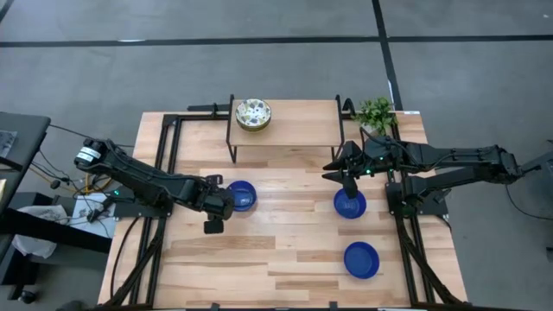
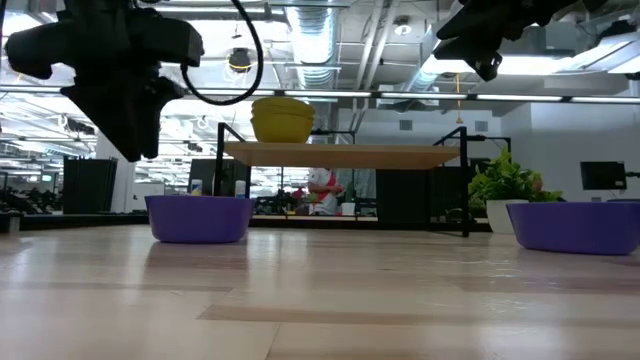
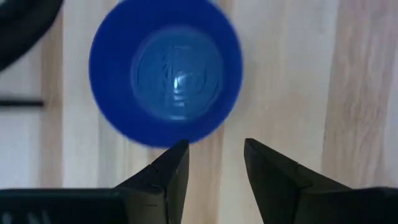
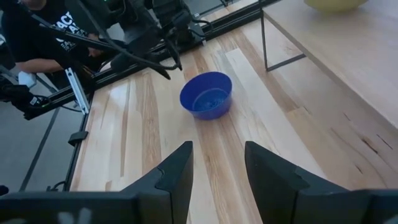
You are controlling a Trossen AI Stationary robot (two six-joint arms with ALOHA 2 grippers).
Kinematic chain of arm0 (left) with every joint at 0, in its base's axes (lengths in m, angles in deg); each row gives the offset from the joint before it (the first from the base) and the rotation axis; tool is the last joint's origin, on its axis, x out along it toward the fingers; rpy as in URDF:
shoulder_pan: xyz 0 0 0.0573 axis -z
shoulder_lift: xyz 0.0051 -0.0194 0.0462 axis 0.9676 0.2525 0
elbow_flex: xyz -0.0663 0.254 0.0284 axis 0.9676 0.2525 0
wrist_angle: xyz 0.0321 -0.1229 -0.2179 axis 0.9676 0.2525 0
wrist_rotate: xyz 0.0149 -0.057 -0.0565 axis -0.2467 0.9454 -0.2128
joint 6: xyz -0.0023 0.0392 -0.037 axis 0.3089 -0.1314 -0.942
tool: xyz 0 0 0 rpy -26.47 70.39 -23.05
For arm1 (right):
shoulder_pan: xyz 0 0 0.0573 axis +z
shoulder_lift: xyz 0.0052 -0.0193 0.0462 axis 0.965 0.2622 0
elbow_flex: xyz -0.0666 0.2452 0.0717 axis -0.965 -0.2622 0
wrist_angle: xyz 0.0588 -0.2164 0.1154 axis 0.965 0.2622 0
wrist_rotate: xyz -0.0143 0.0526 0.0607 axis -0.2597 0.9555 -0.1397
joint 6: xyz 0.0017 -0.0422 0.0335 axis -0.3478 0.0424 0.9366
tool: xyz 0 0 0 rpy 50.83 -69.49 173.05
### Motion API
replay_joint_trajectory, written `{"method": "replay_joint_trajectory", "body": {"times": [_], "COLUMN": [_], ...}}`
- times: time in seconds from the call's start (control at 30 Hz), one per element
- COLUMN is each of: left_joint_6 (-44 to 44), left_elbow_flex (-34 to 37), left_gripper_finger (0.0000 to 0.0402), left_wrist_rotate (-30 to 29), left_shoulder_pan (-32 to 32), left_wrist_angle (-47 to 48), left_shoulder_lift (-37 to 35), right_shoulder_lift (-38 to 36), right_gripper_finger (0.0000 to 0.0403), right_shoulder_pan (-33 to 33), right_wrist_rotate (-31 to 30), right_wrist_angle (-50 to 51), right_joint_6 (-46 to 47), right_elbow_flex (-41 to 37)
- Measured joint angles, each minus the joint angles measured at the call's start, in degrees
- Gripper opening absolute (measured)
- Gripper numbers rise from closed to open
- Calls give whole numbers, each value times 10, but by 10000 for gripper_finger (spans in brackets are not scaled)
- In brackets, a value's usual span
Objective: Pick & Place Mini bowls
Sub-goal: Put the top left blue bowl on the shelf
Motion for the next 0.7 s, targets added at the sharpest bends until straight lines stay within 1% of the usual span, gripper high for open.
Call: {"method": "replay_joint_trajectory", "body": {"times": [0.17,0.27,0.33,0.5,0.7], "left_joint_6": [151,205,223,226,227], "left_elbow_flex": [0,0,0,0,0], "left_gripper_finger": [154,154,154,154,154], "left_wrist_rotate": [0,0,4,34,35], "left_shoulder_pan": [0,0,0,-12,-37], "left_wrist_angle": [-1,-2,-5,-33,-62], "left_shoulder_lift": [0,0,0,0,0], "right_shoulder_lift": [0,0,0,0,0], "right_gripper_finger": [133,134,134,133,134], "right_shoulder_pan": [0,0,0,0,0], "right_wrist_rotate": [0,0,0,0,0], "right_wrist_angle": [0,0,0,0,-2], "right_joint_6": [0,0,0,0,0], "right_elbow_flex": [0,0,0,0,0]}}
